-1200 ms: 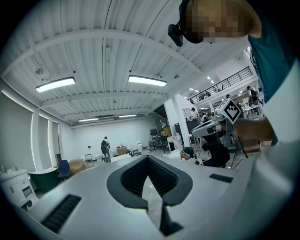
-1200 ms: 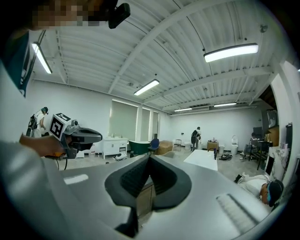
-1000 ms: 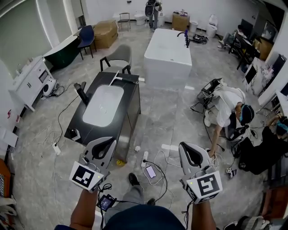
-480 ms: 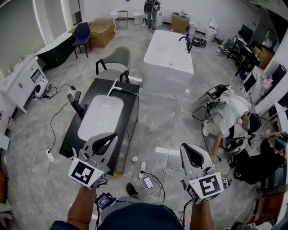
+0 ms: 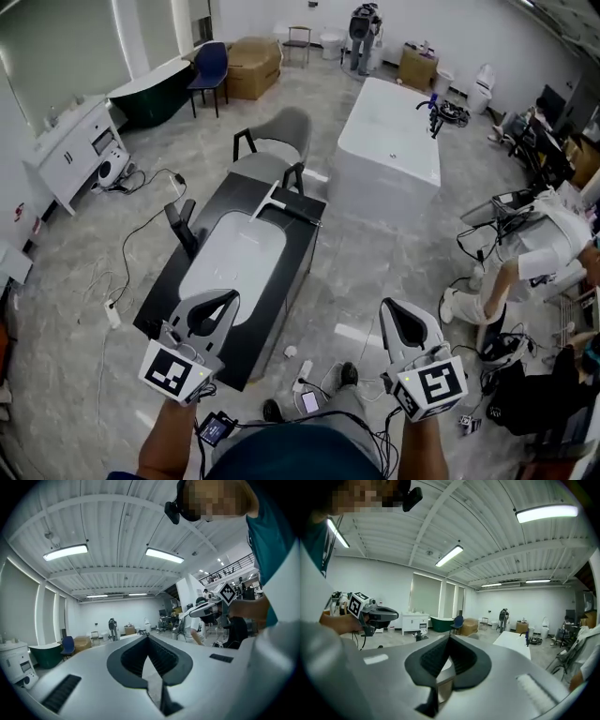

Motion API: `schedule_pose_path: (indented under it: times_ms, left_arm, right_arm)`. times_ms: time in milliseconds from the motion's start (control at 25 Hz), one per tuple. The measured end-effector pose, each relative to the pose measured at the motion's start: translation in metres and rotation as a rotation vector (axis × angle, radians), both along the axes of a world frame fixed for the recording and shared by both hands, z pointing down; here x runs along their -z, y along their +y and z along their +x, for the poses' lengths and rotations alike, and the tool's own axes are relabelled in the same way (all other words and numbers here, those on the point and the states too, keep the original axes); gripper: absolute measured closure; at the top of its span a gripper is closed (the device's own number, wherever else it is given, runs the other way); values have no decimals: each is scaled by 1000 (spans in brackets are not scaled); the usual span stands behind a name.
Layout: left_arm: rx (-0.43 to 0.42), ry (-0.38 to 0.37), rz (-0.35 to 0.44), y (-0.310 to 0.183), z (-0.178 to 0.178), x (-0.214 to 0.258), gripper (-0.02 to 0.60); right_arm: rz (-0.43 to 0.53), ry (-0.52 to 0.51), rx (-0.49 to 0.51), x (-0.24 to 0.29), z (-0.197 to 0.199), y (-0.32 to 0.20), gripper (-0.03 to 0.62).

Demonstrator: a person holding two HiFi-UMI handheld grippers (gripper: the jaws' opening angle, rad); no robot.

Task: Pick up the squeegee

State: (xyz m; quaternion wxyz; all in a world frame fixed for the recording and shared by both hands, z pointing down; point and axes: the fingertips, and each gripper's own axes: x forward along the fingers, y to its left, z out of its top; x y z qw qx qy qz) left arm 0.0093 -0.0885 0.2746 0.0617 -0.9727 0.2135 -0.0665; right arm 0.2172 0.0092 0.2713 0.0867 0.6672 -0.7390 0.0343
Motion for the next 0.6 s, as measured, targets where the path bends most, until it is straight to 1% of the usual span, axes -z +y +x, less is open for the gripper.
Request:
schedule_pose_path:
  times_ms: [120, 240, 320, 400, 480, 600]
  left_arm:
    - [92, -7, 2, -27, -3, -1, 577]
    - [199, -23, 7, -69, -1, -13, 577]
    - [297, -18, 2, -96, 7, -22, 577]
    - [387, -9, -23, -112, 17, -30, 577]
    - [439, -18, -33, -127, 27, -34, 577]
    - [492, -29, -48, -148, 32, -41, 577]
  right_arm:
    - [-7, -7, 78, -10, 12, -50, 585]
    - [-7, -34, 156, -25, 27, -109, 585]
    - [-18, -41, 247, -33, 41, -155, 585]
    - [-37, -29, 337, -39, 55, -194, 585]
    - [-44, -23, 390, -43, 68, -226, 585]
    - [-50, -23, 431, -54, 80, -273, 585]
